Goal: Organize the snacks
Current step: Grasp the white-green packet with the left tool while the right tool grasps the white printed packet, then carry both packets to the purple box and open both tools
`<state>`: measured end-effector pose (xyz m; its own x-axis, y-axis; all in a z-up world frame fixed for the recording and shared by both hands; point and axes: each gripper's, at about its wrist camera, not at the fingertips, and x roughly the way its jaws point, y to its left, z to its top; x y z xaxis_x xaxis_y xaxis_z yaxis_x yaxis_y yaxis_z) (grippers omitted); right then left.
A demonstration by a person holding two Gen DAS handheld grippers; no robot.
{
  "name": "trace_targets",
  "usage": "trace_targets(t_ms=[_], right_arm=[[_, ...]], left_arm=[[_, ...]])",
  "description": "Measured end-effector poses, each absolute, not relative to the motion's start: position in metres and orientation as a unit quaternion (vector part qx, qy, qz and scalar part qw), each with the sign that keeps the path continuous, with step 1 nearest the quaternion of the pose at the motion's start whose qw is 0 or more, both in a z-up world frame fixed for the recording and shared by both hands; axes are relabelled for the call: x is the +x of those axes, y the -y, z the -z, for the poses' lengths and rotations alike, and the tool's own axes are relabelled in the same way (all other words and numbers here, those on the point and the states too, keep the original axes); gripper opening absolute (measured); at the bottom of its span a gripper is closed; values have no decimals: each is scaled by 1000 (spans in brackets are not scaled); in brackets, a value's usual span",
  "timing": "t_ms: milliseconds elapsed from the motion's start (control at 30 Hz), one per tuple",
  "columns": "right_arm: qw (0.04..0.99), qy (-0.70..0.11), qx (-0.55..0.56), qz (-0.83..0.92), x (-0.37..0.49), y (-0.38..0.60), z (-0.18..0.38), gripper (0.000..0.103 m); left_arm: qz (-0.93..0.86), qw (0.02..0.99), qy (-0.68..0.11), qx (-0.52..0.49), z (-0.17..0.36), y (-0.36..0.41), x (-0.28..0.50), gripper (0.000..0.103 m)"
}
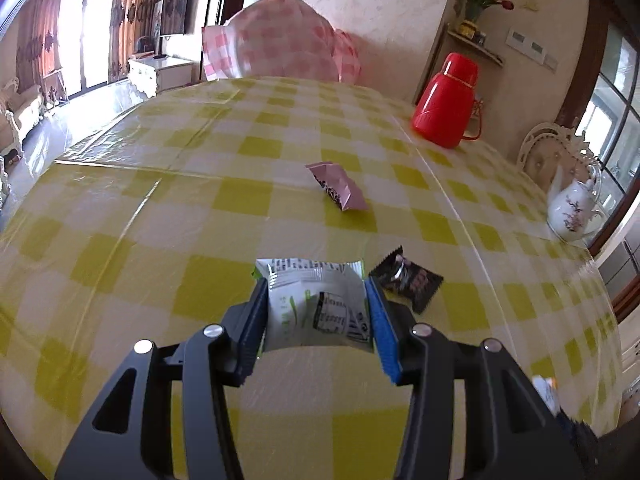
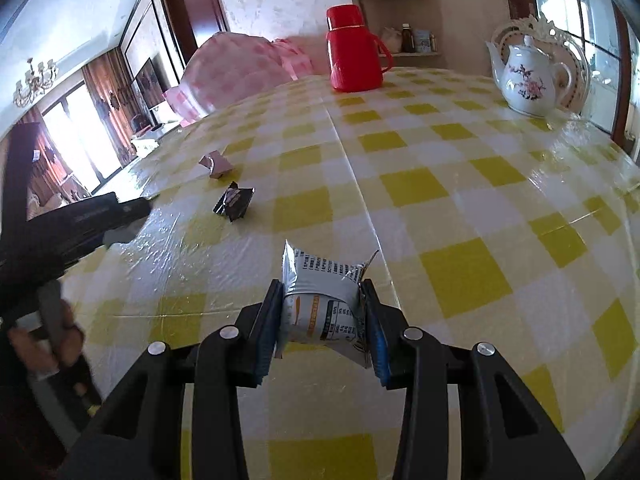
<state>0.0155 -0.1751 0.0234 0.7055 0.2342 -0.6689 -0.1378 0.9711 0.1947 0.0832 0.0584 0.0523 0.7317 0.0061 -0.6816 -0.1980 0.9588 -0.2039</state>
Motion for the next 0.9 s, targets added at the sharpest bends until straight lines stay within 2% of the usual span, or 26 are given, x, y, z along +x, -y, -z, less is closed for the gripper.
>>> trace_targets(t_ms=[367,567,900], right_arm=[[919,-370,66,-120,-16,159,-24,39],[919,-355,103,-134,-46,164,-33,39],[915,-340,123,-180,-106,146,-42,39]], left_arm=[[-37,932,-339,-120,-59,-56,13,49],[-26,934,-338,-111,-55,-54,-24,49],[-21,942,-329,-61,-65,-56,-82,49]])
